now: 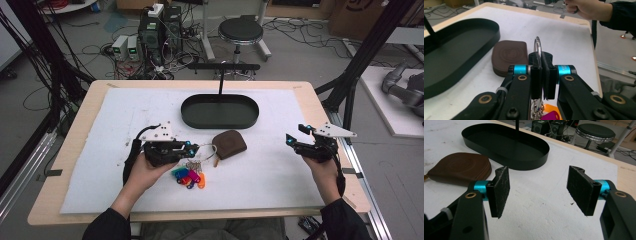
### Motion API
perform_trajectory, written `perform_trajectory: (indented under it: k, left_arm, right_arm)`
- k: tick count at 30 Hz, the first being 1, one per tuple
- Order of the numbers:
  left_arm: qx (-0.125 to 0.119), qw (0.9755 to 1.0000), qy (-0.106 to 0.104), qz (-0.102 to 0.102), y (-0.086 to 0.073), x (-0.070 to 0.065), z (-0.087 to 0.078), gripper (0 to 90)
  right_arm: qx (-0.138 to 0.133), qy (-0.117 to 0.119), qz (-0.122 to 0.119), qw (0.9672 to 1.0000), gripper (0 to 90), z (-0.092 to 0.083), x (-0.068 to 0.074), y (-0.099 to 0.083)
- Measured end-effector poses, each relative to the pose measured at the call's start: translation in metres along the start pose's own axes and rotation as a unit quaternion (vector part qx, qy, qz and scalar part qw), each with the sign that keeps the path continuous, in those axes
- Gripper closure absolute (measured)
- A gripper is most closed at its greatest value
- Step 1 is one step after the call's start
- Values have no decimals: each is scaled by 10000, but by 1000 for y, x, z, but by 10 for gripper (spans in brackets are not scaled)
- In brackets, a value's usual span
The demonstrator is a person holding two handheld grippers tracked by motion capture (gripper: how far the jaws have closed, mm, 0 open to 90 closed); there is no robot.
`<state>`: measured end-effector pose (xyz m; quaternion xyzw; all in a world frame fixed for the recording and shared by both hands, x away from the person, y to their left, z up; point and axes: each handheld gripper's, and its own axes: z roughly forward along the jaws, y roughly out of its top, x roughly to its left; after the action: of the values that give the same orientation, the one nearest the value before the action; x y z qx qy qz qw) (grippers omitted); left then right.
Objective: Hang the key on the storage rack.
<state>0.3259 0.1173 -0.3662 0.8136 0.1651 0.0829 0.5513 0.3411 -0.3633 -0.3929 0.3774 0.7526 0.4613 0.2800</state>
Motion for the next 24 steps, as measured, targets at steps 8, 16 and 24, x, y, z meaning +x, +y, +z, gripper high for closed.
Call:
perform_trajectory:
  k: [8, 16, 24]
  left_arm:
    - [-272, 9993, 235, 95, 19, 7, -10, 864]
    - [-353, 9981, 446, 233, 41, 17, -11, 865]
    - [-490, 9962, 679, 249, 58, 31, -8, 866]
  right_arm:
    - [-6, -22, 1, 10000, 357, 0, 0, 0]
    - [-23, -22, 17, 10000, 357, 0, -1, 0]
    - [-42, -25, 32, 10000, 357, -1, -2, 0]
